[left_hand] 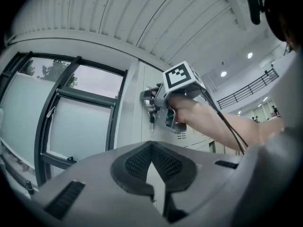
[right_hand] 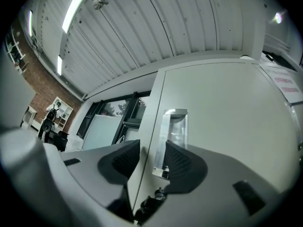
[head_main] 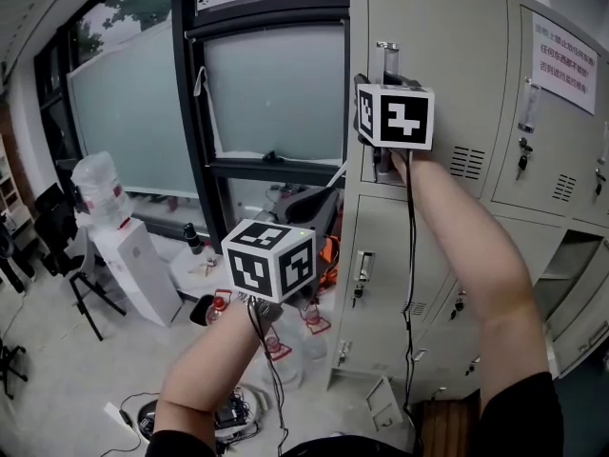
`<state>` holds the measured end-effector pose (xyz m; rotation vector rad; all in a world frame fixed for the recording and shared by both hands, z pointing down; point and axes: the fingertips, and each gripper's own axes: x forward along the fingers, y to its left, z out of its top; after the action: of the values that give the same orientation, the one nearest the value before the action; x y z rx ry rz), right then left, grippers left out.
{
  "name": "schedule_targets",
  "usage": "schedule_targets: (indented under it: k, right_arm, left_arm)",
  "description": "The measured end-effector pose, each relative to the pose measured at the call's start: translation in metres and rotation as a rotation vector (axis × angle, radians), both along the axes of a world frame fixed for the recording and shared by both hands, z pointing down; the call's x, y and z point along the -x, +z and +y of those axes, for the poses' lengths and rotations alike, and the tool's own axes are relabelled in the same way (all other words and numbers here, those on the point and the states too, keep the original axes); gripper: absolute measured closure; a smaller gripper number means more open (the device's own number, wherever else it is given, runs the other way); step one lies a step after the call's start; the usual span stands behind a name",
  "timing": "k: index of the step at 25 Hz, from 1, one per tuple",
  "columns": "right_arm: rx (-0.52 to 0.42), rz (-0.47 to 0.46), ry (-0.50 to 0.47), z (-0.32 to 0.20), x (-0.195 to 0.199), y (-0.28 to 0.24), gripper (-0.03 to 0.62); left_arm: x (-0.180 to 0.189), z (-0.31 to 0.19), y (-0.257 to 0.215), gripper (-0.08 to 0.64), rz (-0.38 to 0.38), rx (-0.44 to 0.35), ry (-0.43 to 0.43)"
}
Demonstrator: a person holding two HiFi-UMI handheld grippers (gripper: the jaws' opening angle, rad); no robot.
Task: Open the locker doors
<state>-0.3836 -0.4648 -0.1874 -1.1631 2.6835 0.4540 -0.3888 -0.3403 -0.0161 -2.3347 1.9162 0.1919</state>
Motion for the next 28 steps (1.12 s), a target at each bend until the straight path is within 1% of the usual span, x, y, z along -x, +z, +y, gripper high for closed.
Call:
schedule_targets:
  k: [10, 13, 16, 19, 23, 28]
  right_arm:
    - [-0.043, 0.011, 0.017, 0.024, -0.01, 0.001, 0.425]
    - [-0.063, 0.028, 0.011, 0.034, -0.012, 0.004, 0.426]
    - [-0.071, 0.042, 0.027, 0.046, -0.02, 0.006, 0.429]
    - [-0.072, 0.045, 0.046, 0.058, -0.031, 0.006, 0.446]
    - [-0.06, 0.039, 0.055, 0.072, -0.043, 0.006, 0.449]
    - [-0.037, 0.003, 0.012, 0.091, -0.062, 0.008, 0.459]
  left_arm:
    - [-0.004, 0.02, 0.004, 0.561, 0.0, 0.007, -0.004]
    - [-0.008, 0.03, 0.003, 0.561, 0.004, 0.002, 0.001]
    - [-0.015, 0.042, 0.002, 0.561, 0.002, 0.002, 0.01]
    - [-0.022, 0.056, 0.003, 0.561, 0.005, 0.002, 0.022]
    - [-0.03, 0.075, 0.003, 0.561, 0.0, 0.01, 0.034]
    - [-0.041, 0.097, 0.008, 0.561, -0.01, 0.029, 0.045]
